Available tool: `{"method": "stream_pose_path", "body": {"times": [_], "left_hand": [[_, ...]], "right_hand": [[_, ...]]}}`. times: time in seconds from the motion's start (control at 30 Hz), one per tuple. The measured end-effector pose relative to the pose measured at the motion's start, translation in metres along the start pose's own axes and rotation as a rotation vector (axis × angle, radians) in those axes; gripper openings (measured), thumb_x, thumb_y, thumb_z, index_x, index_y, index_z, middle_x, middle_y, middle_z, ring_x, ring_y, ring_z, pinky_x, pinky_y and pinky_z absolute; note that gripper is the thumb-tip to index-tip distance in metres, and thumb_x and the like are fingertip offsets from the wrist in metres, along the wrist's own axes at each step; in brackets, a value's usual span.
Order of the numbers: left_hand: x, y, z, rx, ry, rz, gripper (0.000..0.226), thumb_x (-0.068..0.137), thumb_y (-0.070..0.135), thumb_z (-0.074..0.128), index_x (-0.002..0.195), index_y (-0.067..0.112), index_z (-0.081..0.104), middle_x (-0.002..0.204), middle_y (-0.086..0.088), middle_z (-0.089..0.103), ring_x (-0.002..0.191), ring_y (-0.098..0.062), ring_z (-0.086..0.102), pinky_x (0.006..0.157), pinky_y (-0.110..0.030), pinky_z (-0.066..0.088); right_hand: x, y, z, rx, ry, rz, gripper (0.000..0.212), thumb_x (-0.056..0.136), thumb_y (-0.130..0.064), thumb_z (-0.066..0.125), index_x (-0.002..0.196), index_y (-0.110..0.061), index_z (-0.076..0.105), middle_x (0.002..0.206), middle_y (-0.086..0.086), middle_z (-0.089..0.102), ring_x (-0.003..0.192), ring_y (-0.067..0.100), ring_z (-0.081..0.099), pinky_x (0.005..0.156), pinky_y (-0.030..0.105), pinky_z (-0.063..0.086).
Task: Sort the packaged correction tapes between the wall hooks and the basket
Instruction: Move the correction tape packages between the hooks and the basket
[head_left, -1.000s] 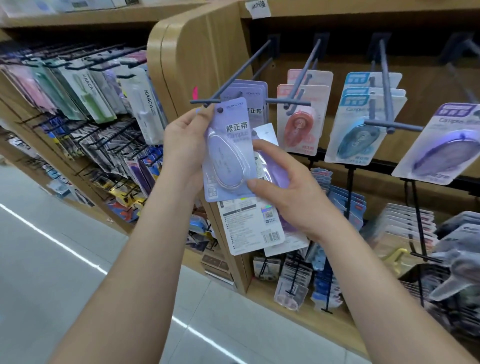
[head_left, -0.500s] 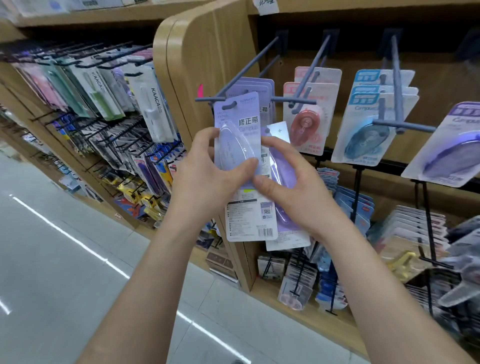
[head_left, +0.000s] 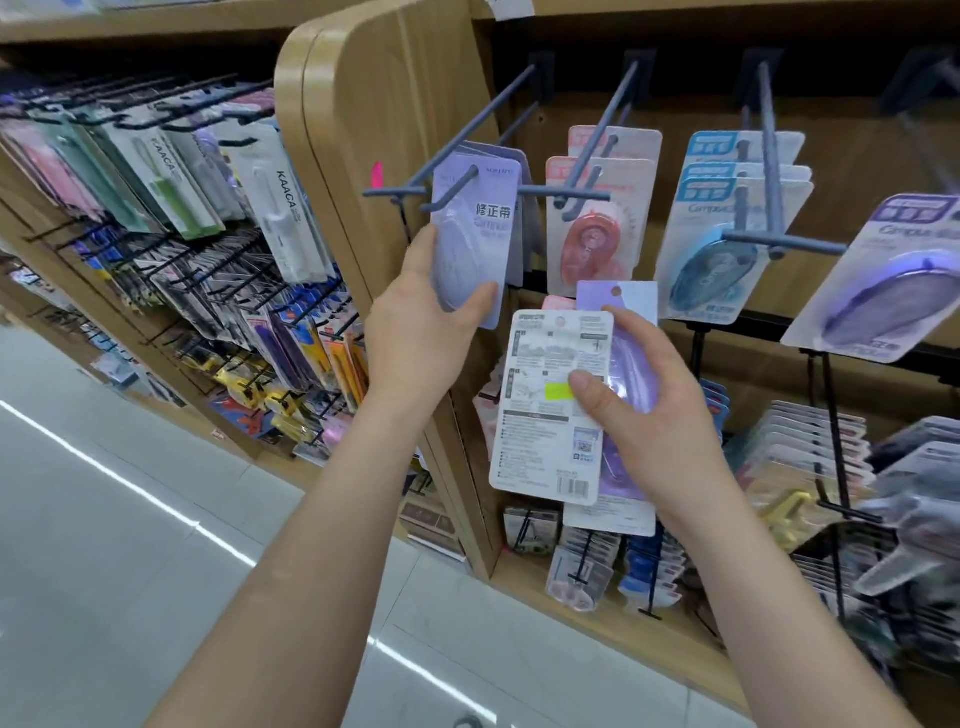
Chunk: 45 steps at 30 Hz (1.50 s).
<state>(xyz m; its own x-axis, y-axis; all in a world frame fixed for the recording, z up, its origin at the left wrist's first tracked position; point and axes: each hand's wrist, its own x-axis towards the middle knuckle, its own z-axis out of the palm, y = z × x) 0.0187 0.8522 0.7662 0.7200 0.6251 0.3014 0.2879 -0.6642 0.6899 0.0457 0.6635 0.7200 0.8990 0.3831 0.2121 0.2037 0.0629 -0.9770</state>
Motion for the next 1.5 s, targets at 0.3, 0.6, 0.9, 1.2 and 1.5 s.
{"method": "stream_pose_path", "body": {"times": [0.3,0.6,0.9,1.2,1.5], "left_hand": [[-0.084,0.001,-0.01,-0.643,-0.391,-0.313,0.028,0.081,0.015,0.078,0.107,0.017,0.069,0.097,0.001,0.076,0.088,-0.018,0.073,0.062,-0.025,0.058],[-0.085,-0.005,-0.019,-0.822,-0.103,0.055,0.035,0.071,-0.003,0.078,0.099,0.014,0.065,0.098,0.005,0.075,0.1,-0.016,0.07,0.086,-0.034,0.058],[-0.079,-0.026,-0.007,-0.084,0.123,0.748,0.041,0.087,-0.009,0.049,0.107,0.017,0.072,0.118,-0.004,0.067,0.118,-0.031,0.06,0.095,-0.057,0.047],[-0.082,-0.005,-0.034,-0.12,-0.307,0.472,0.049,0.08,0.025,0.057,0.129,0.023,0.062,0.142,0.007,0.052,0.137,-0.007,0.042,0.112,-0.023,0.033],[-0.077,0.01,-0.023,0.127,-0.531,0.275,0.07,0.054,0.06,0.086,0.112,0.047,0.049,0.102,0.018,0.063,0.092,-0.006,0.06,0.081,-0.038,0.054]], "right_hand": [[-0.001,0.0,0.011,0.083,-0.036,-0.003,0.04,0.085,-0.029,0.07,0.116,-0.048,0.052,0.114,-0.042,0.056,0.115,-0.011,0.054,0.093,0.018,0.05],[0.003,0.009,-0.003,-0.075,-0.04,0.034,0.031,0.1,-0.027,0.057,0.114,-0.055,0.055,0.121,-0.045,0.049,0.115,-0.003,0.054,0.093,0.018,0.045],[-0.003,-0.007,-0.009,0.229,-0.269,0.249,0.031,0.083,-0.062,0.067,0.098,-0.035,0.069,0.119,0.009,0.068,0.106,0.036,0.067,0.09,0.05,0.053],[0.001,-0.014,-0.026,0.08,-0.426,0.07,0.039,0.075,-0.015,0.083,0.108,-0.029,0.067,0.113,-0.015,0.067,0.102,0.005,0.065,0.082,0.021,0.052],[-0.001,-0.014,-0.035,-0.017,-0.326,-0.003,0.044,0.078,-0.035,0.076,0.119,-0.045,0.063,0.127,-0.029,0.06,0.124,-0.004,0.053,0.103,0.024,0.043]]}}
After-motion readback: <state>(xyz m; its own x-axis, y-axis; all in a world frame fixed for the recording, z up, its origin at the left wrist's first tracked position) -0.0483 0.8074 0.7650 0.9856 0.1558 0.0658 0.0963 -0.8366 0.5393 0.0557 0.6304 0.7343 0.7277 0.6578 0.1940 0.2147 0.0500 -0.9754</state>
